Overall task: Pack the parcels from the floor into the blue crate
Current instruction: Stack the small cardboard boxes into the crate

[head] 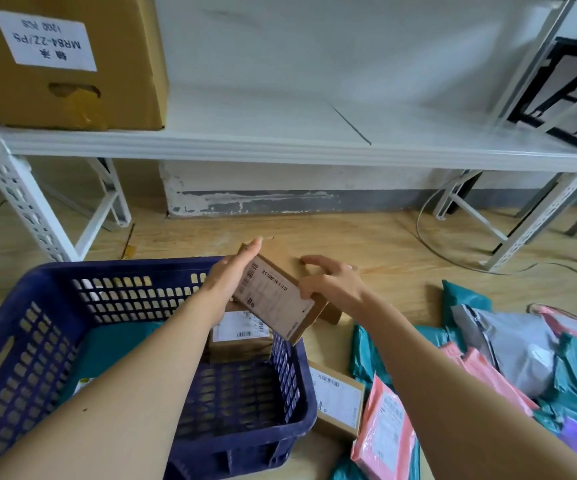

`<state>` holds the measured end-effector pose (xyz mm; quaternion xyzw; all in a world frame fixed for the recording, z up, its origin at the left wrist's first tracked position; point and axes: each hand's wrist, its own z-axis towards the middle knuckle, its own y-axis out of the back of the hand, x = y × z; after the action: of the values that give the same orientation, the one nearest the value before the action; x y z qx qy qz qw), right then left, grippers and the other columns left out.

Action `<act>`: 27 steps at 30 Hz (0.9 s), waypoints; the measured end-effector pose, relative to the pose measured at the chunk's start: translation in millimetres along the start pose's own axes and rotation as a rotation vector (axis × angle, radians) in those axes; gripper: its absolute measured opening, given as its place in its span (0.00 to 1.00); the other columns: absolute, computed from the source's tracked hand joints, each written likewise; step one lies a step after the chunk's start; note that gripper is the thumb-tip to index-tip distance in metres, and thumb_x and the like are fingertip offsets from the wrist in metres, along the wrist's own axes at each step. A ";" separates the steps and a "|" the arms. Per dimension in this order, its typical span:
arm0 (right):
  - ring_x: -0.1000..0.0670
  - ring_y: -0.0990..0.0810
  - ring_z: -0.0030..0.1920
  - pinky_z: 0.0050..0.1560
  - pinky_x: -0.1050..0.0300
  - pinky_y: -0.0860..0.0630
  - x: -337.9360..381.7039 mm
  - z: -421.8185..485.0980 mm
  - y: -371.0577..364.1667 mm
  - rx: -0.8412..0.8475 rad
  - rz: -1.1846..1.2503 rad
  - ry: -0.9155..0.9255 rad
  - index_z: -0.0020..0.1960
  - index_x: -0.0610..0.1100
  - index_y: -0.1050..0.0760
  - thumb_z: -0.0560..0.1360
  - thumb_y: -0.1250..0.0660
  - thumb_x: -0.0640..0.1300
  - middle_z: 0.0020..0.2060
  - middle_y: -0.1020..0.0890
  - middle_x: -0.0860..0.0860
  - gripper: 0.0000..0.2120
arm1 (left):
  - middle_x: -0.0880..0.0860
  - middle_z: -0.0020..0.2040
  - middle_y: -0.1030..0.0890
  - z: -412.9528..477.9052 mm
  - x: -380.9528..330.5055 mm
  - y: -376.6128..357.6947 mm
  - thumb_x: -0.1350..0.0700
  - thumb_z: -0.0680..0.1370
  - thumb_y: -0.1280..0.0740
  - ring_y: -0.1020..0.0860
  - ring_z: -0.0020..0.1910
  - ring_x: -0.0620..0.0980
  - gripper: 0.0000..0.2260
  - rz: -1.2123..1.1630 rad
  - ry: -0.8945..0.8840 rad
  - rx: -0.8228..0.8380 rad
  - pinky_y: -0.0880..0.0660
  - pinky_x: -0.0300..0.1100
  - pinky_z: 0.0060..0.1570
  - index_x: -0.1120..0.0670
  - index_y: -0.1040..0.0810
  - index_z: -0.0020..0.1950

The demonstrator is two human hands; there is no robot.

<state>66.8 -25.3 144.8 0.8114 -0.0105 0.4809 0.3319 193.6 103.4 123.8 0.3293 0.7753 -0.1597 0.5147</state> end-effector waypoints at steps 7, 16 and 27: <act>0.49 0.27 0.59 0.52 0.59 0.31 17.7 20.9 -53.7 0.222 0.002 -0.056 0.72 0.54 0.36 0.63 0.33 0.51 0.62 0.25 0.49 0.37 | 0.57 0.54 0.25 10.0 24.5 47.2 0.30 0.65 0.33 0.26 0.54 0.56 0.39 -0.083 0.125 -0.259 0.29 0.54 0.58 0.56 0.31 0.65; 0.47 0.23 0.49 0.43 0.57 0.26 6.7 69.3 -113.4 0.312 0.197 -0.198 0.66 0.48 0.28 0.63 0.34 0.50 0.57 0.22 0.45 0.30 | 0.57 0.59 0.25 37.4 56.4 75.4 0.44 0.65 0.24 0.26 0.57 0.55 0.37 -0.132 0.180 -0.403 0.28 0.54 0.59 0.55 0.35 0.68; 0.44 0.24 0.57 0.61 0.46 0.25 -10.6 107.3 -190.7 0.444 0.246 -0.310 0.63 0.46 0.29 0.69 0.35 0.41 0.55 0.24 0.46 0.22 | 0.54 0.55 0.19 69.1 105.9 93.9 0.53 0.71 0.27 0.20 0.50 0.54 0.18 -0.116 0.264 -0.537 0.23 0.45 0.46 0.55 0.23 0.59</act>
<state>208.2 61.2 1.6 0.9206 -0.0540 0.3784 0.0801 278.1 168.3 7.8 0.1545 0.8675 0.0659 0.4682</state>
